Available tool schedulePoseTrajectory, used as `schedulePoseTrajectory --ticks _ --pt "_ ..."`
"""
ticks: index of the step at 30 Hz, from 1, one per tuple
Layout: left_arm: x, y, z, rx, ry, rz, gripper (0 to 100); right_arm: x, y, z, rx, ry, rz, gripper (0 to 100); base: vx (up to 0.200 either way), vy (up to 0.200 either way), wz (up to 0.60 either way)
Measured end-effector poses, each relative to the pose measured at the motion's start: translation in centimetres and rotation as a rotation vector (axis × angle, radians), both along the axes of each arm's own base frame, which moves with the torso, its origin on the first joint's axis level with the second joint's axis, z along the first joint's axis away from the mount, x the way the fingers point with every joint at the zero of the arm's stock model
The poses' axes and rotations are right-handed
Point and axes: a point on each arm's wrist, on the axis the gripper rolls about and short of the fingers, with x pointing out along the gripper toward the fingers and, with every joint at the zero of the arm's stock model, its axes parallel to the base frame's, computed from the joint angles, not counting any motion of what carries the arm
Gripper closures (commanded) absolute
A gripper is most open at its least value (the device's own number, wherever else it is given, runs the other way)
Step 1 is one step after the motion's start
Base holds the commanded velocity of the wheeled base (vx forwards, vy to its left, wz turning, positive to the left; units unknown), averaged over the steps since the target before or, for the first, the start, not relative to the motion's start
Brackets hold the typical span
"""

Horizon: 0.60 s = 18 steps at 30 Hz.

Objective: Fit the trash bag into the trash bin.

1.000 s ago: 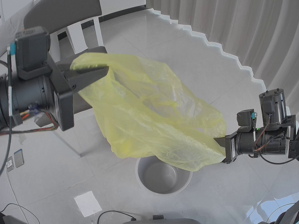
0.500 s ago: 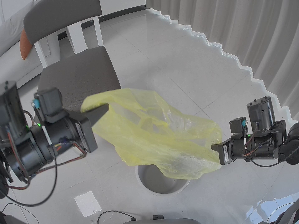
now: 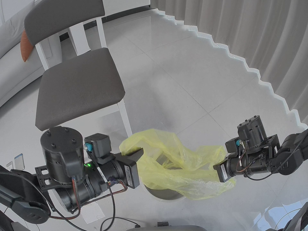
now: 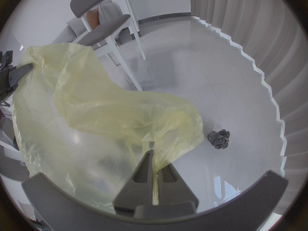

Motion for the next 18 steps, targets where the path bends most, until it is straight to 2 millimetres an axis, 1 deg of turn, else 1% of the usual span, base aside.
schedulePoseTrajectory --ticks 5,9,14,18 --pt "0.4 -0.7 -2.4 0.028 0.049 0.001 100 0.5 0.3 -1.5 -0.018 0.04 -0.002 100 0.0 0.0 0.0" --pt "0.7 -1.0 -3.7 0.037 0.069 0.005 100 1.5 0.4 -2.1 -0.012 0.032 -0.015 100 0.0 0.0 0.0" --pt "1.6 -0.4 -5.5 0.074 0.11 0.042 100 3.0 0.8 -3.5 0.004 0.007 -0.029 100 0.0 0.0 0.0" --pt "2.7 0.0 -6.3 0.058 0.104 0.071 100 4.2 1.2 -4.8 0.015 -0.013 -0.037 100 0.0 0.0 0.0"
